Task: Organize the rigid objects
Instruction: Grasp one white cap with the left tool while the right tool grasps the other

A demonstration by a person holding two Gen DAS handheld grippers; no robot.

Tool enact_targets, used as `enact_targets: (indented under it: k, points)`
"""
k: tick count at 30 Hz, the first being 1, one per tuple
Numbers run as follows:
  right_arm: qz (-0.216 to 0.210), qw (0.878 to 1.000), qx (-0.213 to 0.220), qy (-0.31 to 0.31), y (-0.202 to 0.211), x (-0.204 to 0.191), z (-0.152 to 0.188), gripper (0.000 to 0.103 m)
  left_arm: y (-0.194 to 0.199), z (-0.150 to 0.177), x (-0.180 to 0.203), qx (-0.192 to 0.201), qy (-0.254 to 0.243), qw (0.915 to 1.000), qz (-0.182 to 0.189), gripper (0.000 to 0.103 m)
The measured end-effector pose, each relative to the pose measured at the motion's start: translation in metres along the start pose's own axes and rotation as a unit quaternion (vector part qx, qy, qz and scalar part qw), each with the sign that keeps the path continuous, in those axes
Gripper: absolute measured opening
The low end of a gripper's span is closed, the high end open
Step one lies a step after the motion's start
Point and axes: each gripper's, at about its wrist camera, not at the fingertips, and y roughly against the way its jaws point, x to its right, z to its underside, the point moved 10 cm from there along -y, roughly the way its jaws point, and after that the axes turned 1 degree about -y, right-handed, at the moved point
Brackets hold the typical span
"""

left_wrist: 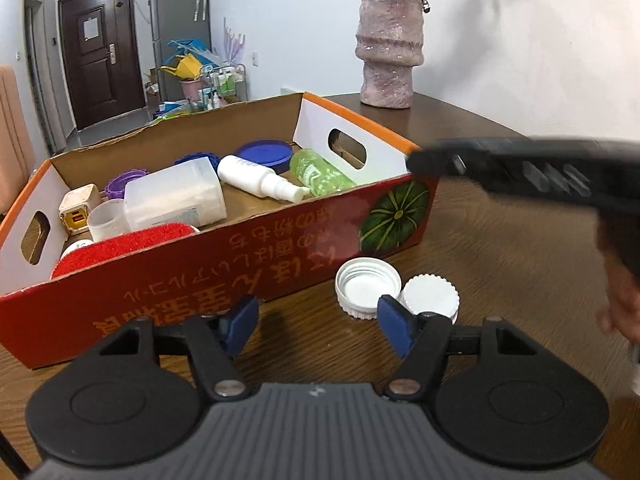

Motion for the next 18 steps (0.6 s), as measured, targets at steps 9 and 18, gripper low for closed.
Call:
enact_targets:
  k: [9,18]
  points:
    - [-0.031,0.989,-0.125,0.066,-0.016,-0.020,0.063,0.043,0.010,0.009,-0.011,-0.014,-0.011,0.9998,-0.011,0.066]
    - [0.014,0.997,-0.073,-0.027,0.020,0.030,0.045,0.038,-0.023,-0.014,0.026,-0.013,0.026,0.9994,-0.016,0.055]
